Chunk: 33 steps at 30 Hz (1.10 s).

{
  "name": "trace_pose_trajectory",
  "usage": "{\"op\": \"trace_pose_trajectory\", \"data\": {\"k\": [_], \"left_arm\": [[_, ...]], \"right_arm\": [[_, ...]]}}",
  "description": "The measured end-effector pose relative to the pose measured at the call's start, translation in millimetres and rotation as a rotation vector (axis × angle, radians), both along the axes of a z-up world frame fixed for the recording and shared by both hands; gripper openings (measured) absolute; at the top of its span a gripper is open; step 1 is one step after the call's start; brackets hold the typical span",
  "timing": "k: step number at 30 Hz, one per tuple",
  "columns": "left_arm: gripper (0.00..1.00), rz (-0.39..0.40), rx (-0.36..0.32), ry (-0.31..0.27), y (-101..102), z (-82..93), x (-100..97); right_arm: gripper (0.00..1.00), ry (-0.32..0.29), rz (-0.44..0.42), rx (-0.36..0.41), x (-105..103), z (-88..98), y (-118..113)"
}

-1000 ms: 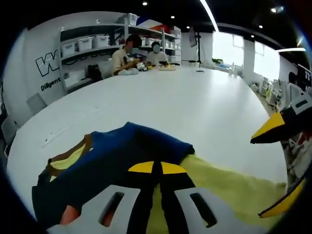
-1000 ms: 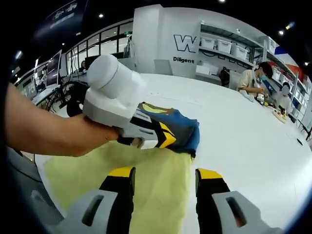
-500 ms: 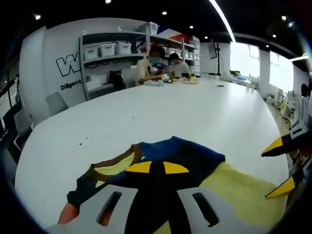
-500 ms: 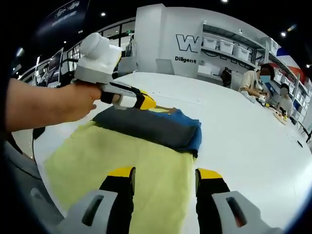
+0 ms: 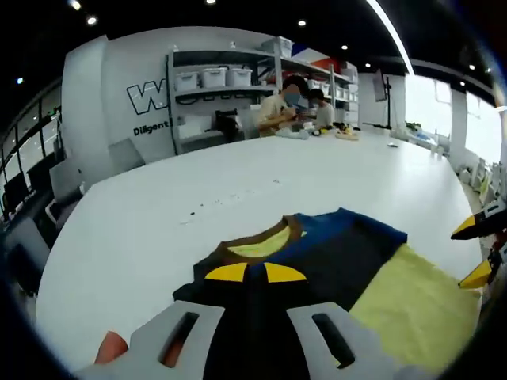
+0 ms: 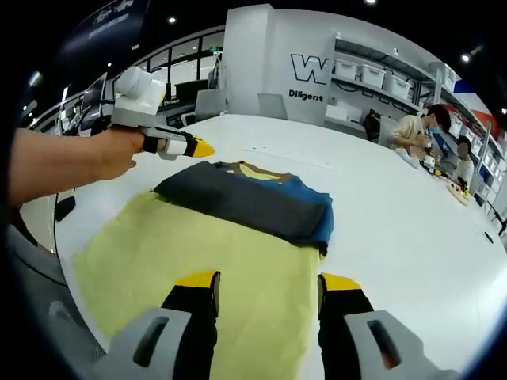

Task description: Fold the garment on the visible template until the final outline fits inside the template.

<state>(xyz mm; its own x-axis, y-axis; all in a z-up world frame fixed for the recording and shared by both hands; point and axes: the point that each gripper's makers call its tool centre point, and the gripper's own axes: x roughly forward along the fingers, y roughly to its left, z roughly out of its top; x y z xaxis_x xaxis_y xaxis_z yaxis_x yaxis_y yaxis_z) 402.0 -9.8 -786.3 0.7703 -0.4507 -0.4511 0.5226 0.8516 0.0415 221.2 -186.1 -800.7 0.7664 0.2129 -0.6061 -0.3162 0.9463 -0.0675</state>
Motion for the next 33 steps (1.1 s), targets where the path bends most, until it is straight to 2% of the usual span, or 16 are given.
{"op": "trace_pose_trajectory", "data": {"k": [10, 13, 18, 20, 25, 27, 33], "left_arm": [[0.02, 0.115, 0.012, 0.019, 60, -9.9, 14.3], [0.02, 0.131, 0.021, 0.025, 69, -14.7, 16.8], [0.01, 0.177, 0.033, 0.071, 89, -31.1, 16.0], [0.0, 0.185, 0.023, 0.101, 92, -38.3, 14.9], [0.0, 0.191, 0.016, 0.121, 93, -46.6, 17.7], [0.0, 0.212, -0.017, 0.136, 93, -48.7, 20.4], [0.03, 0.188, 0.007, 0.137, 80, -51.1, 30.5]], "right_arm": [[0.48, 0.01, 0.007, -0.005, -1, -3.1, 1], [0.48, 0.013, 0.007, -0.008, -1, -3.9, 1], [0.48, 0.019, 0.006, -0.012, -1, -5.5, 1], [0.48, 0.02, 0.005, -0.014, -1, -5.8, 0], [0.48, 0.023, 0.003, -0.019, -1, -7.1, -1], [0.48, 0.025, 0.002, -0.022, -1, -7.5, -1], [0.48, 0.033, 0.002, -0.027, -2, -10.0, -2]]}}
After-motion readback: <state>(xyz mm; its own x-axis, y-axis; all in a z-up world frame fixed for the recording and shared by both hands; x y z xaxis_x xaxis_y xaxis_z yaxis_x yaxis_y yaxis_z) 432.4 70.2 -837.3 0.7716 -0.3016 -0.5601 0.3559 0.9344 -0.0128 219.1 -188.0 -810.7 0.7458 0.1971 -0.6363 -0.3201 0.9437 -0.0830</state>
